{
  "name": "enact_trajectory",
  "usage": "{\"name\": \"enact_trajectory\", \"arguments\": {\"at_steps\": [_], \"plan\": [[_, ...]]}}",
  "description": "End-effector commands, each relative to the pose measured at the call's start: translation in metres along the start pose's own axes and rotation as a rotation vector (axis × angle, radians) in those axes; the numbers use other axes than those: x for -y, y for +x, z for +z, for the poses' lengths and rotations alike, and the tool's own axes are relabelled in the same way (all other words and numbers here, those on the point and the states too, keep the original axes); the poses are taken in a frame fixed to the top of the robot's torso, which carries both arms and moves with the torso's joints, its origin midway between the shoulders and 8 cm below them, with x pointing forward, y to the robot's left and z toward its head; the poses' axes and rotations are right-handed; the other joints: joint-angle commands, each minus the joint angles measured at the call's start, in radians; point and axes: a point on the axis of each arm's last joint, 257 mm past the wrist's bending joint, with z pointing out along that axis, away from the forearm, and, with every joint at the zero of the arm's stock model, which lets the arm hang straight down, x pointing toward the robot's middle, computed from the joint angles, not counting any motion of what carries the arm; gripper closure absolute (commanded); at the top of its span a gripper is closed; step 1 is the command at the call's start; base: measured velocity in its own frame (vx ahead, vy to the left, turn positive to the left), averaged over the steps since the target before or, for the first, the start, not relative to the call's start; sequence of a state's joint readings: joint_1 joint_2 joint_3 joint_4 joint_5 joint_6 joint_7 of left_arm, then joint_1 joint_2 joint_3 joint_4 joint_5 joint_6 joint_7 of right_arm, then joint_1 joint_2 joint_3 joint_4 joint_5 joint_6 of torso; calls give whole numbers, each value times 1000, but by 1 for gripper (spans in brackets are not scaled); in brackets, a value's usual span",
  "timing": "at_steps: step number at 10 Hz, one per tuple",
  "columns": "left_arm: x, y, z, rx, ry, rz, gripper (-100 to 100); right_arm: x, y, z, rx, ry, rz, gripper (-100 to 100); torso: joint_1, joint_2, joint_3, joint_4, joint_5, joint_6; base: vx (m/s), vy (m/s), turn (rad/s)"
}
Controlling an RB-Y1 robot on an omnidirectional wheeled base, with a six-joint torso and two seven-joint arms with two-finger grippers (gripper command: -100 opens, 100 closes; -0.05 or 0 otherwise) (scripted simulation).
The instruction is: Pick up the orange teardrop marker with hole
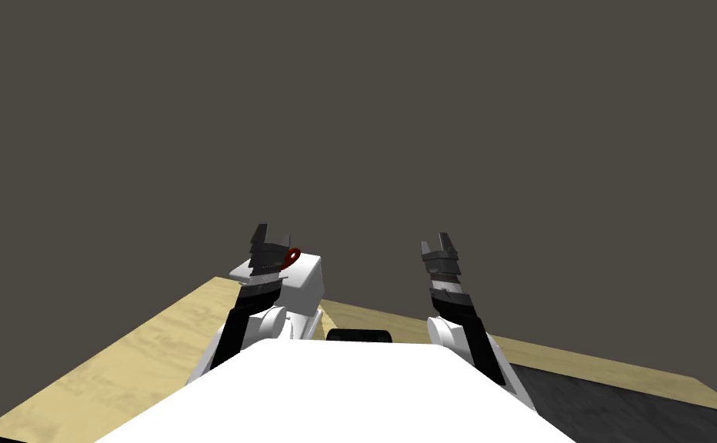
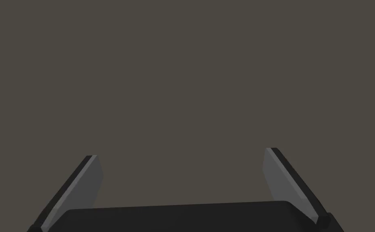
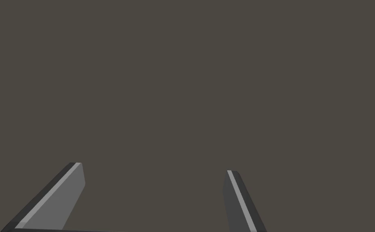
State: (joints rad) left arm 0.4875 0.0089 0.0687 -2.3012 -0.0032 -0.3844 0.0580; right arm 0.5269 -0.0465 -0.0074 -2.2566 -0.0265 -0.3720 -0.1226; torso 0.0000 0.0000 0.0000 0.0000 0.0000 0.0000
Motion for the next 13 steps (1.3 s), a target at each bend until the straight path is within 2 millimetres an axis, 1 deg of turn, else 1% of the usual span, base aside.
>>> {"name": "enact_trajectory", "arguments": {"at_steps": [1,4,8,9,11,12,13], "plan": [[-8,-4,-2,-23,-30,2,-100,0,0,0,0,0,0,0,0,0,0,0,0,0,23,-11,-55],[-27,-18,-7,-47,-105,-9,-100,0,0,0,0,0,0,0,-1,-3,-2,-1,0,0,52,-17,-62],[-60,-51,-16,-52,-252,-61,-100,0,0,0,0,0,0,0,0,-4,-2,-1,0,0,64,-7,-78],[-61,-51,-16,-57,-257,-58,-100,0,0,0,0,0,0,0,0,-5,-3,-1,0,0,48,4,-20],[-77,-70,-21,-47,-341,-98,-100,0,0,0,0,0,0,0,0,-3,-2,-1,0,0,50,1,-72],[-78,-70,-21,-49,-346,-98,-100,0,0,0,0,0,0,0,0,-4,-2,-1,0,0,48,1,-27],[-87,-80,-24,-41,-393,-122,-100,0,0,0,0,0,0,0,0,-3,-2,-1,0,0,36,2,-45]]}}
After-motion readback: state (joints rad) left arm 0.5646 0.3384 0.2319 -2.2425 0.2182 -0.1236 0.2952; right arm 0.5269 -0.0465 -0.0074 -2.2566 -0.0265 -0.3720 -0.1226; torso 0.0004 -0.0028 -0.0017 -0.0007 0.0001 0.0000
